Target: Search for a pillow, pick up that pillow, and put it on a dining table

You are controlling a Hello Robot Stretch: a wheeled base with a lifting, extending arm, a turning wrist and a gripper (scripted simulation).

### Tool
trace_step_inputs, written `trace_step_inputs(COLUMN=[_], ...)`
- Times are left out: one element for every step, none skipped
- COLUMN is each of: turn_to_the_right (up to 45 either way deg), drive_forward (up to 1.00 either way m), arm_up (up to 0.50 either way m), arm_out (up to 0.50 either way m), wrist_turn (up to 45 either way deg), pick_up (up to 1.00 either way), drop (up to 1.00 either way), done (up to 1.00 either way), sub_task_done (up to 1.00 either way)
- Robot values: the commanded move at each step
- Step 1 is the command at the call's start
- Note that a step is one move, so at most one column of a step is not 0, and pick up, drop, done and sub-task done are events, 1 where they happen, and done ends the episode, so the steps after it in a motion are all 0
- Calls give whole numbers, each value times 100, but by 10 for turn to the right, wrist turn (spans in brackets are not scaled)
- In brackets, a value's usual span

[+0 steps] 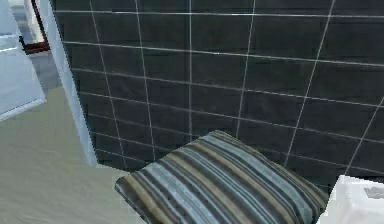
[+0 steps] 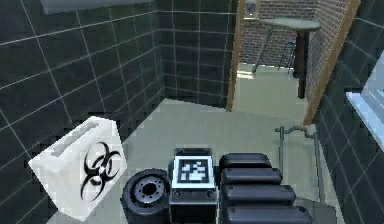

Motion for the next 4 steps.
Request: trace_step_inputs(turn_to_the_right=[0, -210, 0, -450], drive_forward=[45, 0, 20, 0], arm_up=[0, 0, 0, 0], arm_out=[0, 0, 0, 0], wrist_turn=[0, 0, 0, 0], pick_up=[0, 0, 0, 0], drop=[0, 0, 0, 0], done=[0, 0, 0, 0], sub_task_done=[0, 0, 0, 0])
